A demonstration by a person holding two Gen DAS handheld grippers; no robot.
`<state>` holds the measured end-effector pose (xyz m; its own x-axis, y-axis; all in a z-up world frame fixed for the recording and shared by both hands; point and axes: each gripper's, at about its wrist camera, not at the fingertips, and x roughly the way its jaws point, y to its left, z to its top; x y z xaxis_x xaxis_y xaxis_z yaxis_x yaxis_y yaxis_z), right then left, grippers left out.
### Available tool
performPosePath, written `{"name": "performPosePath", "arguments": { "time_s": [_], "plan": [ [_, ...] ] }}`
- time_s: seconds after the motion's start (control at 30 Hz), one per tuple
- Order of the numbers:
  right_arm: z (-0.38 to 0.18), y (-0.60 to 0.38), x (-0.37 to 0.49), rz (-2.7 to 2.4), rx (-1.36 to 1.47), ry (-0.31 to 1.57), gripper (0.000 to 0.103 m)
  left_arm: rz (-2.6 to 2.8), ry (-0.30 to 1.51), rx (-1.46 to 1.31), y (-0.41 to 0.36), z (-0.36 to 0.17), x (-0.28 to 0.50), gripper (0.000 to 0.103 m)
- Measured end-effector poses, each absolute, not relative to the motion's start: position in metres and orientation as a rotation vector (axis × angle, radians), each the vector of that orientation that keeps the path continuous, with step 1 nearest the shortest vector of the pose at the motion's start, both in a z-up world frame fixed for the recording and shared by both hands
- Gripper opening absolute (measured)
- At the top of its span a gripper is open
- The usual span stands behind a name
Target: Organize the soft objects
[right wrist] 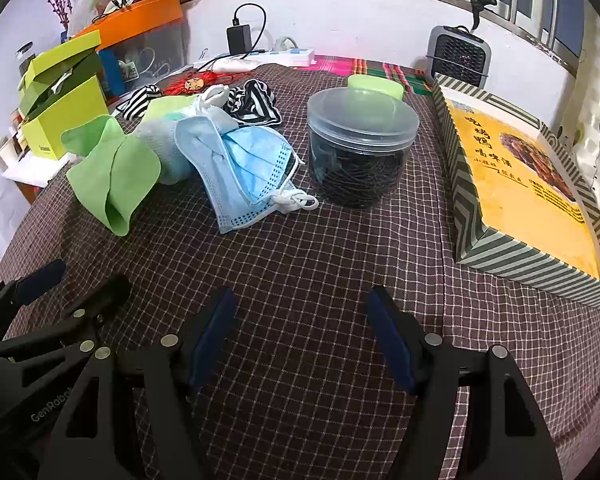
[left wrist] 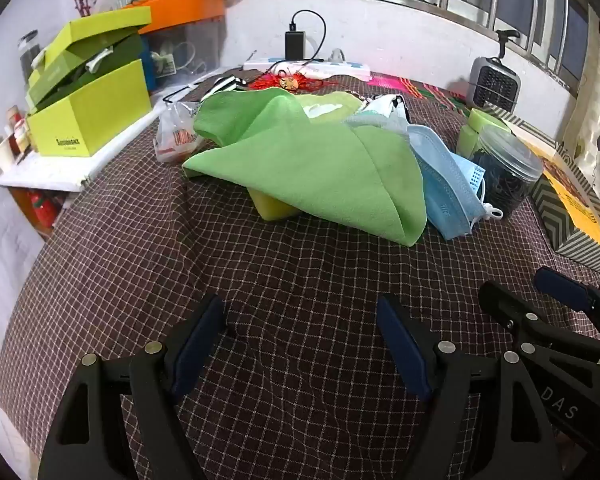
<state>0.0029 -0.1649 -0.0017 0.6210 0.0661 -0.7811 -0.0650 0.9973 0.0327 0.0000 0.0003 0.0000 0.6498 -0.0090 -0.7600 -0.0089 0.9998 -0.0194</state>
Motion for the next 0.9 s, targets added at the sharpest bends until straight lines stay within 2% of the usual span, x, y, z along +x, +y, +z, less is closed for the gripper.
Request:
{"name": "performPosePath", "arguments": {
  "time_s": [0.9],
  "plan": [
    [-0.0018,-0.1638,0.0024,0.077,0.005,0.899,0.07,0.003,0.865,-0.013,-0.0008,-0.0016,0.0024,0.081]
  ]
}}
